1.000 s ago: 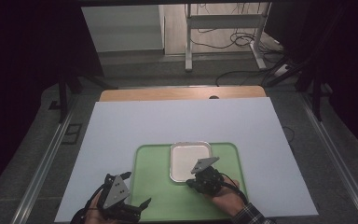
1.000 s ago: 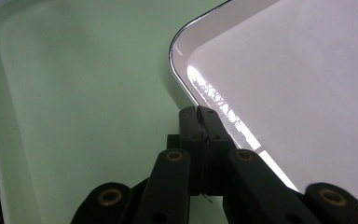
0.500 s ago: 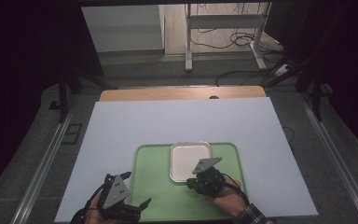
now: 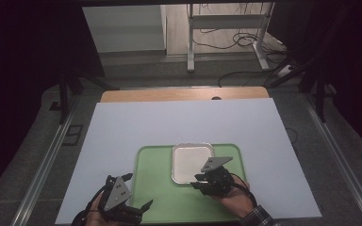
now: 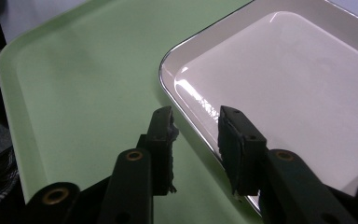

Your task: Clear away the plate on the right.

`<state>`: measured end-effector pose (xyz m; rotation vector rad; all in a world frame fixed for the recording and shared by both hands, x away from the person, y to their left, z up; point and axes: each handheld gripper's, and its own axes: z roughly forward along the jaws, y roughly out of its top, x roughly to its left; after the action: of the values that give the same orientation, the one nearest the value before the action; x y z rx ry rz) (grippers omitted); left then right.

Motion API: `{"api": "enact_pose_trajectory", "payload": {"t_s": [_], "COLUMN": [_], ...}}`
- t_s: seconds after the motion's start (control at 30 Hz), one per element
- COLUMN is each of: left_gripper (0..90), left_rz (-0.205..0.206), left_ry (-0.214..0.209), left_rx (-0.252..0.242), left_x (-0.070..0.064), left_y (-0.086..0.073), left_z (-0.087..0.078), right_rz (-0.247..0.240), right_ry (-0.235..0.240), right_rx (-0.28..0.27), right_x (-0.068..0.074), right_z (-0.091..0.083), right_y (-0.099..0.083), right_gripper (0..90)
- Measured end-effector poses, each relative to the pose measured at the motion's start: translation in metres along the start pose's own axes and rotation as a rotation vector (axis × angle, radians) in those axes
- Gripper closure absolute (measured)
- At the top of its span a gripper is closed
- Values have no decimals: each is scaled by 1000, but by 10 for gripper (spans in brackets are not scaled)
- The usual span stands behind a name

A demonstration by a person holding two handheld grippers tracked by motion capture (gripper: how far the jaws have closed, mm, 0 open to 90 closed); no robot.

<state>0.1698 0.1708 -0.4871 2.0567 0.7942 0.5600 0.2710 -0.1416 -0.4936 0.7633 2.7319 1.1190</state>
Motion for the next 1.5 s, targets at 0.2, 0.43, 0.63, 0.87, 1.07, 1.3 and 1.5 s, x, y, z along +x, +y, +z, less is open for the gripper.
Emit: {"api": "enact_pose_trajectory", "payload": {"t_s": [0.2, 0.43, 0.63, 0.87, 1.07, 1.3, 1.5], "left_gripper": [0, 0, 0, 0, 0, 0, 0], "left_rz": [0, 1, 0, 1, 2, 5, 9], "left_ry": [0, -1, -1, 0, 1, 3, 2], "left_rx": [0, 0, 0, 1, 1, 1, 5], "left_x": [0, 0, 0, 0, 0, 0, 1], "left_y": [0, 0, 0, 0, 0, 0, 0], "left_z": [0, 0, 0, 0, 0, 0, -1], "right_rz": [9, 16, 23, 41, 63, 77, 78], "right_ry": [-8, -20, -32, -46, -56, -71, -90], "right_rx": [-9, -14, -10, -15, -27, -42, -53], "right_x": [-5, -10, -15, -22, -27, -33, -36], "right_z": [-6, -10, -13, -17, -21, -27, -31], "right_y": [-1, -3, -5, -7, -9, -11, -12], "right_gripper": [601, 540, 492, 437, 413, 374, 301]}}
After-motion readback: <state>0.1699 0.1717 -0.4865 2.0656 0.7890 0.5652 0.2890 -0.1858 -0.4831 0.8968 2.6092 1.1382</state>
